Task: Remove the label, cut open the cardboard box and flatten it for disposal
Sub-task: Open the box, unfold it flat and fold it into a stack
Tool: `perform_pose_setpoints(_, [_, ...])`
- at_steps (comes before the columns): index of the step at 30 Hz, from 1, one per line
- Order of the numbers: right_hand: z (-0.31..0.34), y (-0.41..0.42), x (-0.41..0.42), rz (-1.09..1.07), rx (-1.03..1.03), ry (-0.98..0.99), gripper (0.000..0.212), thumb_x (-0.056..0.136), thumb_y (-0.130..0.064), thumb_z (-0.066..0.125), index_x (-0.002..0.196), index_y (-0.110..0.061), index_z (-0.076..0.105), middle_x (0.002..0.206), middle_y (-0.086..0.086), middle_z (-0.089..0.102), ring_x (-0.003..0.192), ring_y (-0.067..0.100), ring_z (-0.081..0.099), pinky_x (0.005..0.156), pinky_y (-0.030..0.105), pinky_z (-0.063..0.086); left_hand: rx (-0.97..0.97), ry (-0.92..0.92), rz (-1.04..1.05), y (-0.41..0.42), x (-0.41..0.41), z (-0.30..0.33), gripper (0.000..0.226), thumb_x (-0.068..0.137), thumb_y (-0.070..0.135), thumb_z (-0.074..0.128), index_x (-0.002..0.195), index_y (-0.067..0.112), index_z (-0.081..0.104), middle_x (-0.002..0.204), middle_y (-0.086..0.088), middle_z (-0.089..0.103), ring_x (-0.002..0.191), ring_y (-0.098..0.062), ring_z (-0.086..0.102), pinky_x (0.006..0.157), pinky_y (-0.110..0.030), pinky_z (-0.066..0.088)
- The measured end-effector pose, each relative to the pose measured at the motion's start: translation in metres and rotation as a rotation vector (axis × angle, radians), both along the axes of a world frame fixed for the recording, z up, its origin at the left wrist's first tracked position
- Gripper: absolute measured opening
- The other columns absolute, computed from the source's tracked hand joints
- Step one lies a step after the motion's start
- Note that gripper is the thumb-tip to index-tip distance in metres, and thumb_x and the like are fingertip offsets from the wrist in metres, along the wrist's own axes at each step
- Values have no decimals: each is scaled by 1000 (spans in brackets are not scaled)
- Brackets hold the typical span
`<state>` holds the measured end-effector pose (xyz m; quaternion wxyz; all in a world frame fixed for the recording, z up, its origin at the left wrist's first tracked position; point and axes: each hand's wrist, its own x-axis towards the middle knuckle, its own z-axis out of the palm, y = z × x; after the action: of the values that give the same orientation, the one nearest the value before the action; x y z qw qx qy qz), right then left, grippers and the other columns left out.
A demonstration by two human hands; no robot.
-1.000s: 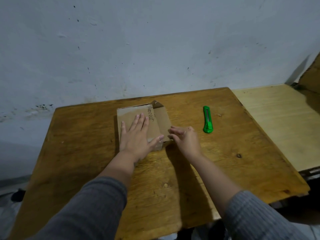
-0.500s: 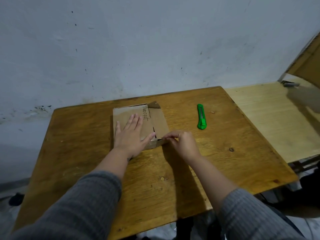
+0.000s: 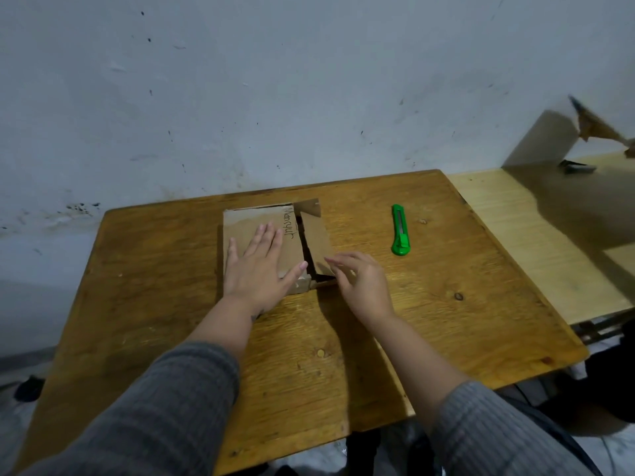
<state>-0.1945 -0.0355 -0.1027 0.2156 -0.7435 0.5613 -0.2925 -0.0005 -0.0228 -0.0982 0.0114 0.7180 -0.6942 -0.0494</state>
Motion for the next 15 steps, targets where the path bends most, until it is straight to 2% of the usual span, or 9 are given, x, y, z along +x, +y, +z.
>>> perform_pose_setpoints(3, [2,-9,18,98,48,126,28,91,-22,57,117,-26,66,130,2,58,122,21,49,99,32,39,4,3,11,2,-1,1,89,82,77,-1,152,22,-7,160,2,-12,146,-12,-14,117,-55,-5])
perform_pose_setpoints(6, [-3,-9,24,139,59,264,29,92,-24,56,120,-27,64,133,3,55,121,24,49,97,38,45,-5,0,15,2,0,1,88,83,77,-1,152,23,-7,160,3,-12,146,-11,-13,117,-54,-4])
perform_pose_setpoints(11, [1,-9,16,11,-92,204,29,89,-20,60,118,-19,65,122,1,65,108,19,62,89,34,52,-19,8,9,0,1,-1,88,83,77,0,153,23,-4,161,3,-9,147,-12,-11,118,-54,-2])
perform_pose_setpoints(13, [1,-10,5,-103,-94,212,34,89,-21,61,123,-18,62,128,1,62,116,19,56,96,35,47,-22,7,10,0,2,-3,88,83,77,0,153,23,-4,161,3,-9,147,-12,-11,118,-55,-1])
perform_pose_setpoints(15, [-2,-12,-6,-152,-45,334,44,88,-29,61,130,-21,55,142,-3,50,131,21,41,107,40,32,-27,8,14,0,1,-3,88,83,77,0,153,23,-3,161,3,-9,147,-12,-11,118,-54,-2])
